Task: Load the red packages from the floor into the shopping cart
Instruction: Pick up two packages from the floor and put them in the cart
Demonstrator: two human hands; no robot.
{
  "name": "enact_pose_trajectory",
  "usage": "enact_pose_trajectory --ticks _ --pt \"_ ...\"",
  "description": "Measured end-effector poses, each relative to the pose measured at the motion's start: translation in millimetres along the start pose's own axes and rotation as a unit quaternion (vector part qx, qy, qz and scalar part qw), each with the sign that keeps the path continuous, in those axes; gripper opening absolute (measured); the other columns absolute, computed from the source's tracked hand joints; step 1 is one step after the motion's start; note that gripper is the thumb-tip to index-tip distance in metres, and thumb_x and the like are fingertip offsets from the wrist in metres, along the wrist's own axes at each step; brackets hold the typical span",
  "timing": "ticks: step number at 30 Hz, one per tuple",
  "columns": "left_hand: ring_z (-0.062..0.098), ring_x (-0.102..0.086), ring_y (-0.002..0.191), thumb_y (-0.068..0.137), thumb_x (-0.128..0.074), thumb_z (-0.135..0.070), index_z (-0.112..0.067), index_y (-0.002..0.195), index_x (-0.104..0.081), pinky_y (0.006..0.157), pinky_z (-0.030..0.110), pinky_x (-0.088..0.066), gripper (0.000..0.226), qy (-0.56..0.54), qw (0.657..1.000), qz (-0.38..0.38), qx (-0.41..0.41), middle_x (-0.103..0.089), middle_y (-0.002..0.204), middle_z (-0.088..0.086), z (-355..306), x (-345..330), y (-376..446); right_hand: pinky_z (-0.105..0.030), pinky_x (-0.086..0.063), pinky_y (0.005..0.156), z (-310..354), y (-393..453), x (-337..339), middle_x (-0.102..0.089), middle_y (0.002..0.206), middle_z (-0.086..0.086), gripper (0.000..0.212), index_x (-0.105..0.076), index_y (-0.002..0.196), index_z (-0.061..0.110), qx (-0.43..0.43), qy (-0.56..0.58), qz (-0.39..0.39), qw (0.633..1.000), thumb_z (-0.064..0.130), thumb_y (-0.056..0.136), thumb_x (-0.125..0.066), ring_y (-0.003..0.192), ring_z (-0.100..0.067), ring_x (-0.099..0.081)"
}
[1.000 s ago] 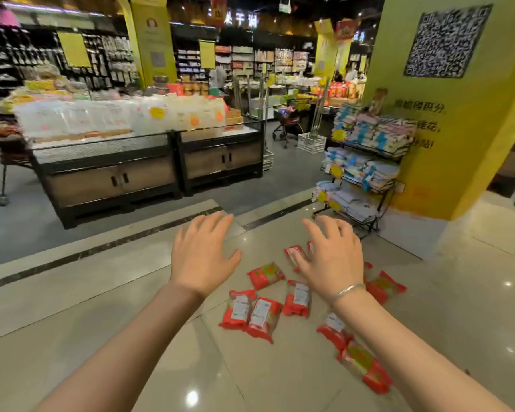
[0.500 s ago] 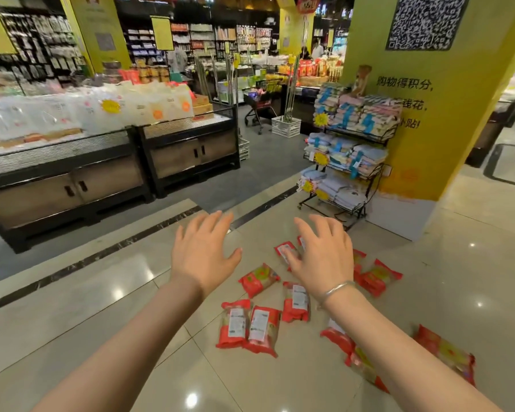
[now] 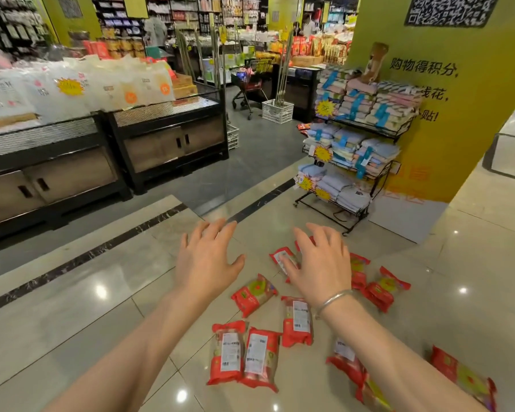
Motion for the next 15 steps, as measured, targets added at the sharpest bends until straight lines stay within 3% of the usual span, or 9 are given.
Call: enact_pose_trajectory --ticks 15 --pt "0.024 -0.031 0.143 0.088 -0.055 -0.053 -0.030 0.147 -0.037 0.113 0.049 -0.031 0.066 -0.041 0.996 0.072 -0.033 -0.039 0.154 -0.005 84 -108 188 -0.050 -0.055 0.078 22 128 -143 -0.065 0.112 -0.010 0.056 -0.067 0.115 0.020 -0.084 -0.023 0.041 0.995 0.045 0.067 -0.080 0.103 -0.039 -0.058"
Point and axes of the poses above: each hand's wrist, its own y-axis towards the middle knuckle, its own x-axis out of the back of the hand, z = x × y, the point moved 1 cm from there along y, towards the middle knuckle
